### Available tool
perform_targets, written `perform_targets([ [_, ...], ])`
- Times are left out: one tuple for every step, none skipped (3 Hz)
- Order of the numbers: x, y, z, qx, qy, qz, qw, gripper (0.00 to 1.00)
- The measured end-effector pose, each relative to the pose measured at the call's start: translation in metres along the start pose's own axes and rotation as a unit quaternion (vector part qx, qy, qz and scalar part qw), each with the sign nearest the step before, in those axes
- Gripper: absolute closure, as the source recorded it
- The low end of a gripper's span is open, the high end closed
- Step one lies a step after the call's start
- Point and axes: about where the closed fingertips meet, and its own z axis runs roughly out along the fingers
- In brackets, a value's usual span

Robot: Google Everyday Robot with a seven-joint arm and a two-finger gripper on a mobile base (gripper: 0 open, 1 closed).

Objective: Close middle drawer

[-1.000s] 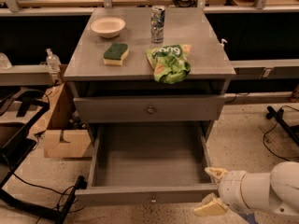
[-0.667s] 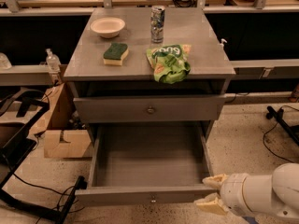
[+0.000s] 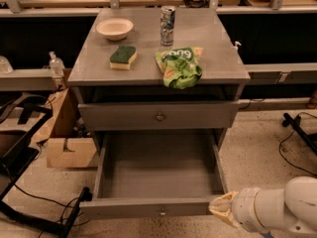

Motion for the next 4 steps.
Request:
perform_targets([
  [0.026, 0.015, 0.039, -0.043, -0.04, 0.02, 0.9981, 1.0],
  [0.064, 0.025, 0.079, -0.078, -0.075, 0.032, 0.9936, 1.0],
  [0.096, 0.022, 0.123, -0.103, -0.099, 0.038, 0.989, 1.0],
  [0.114, 0.008, 0.163, -0.123, -0.139, 0.052, 0.9813, 1.0],
])
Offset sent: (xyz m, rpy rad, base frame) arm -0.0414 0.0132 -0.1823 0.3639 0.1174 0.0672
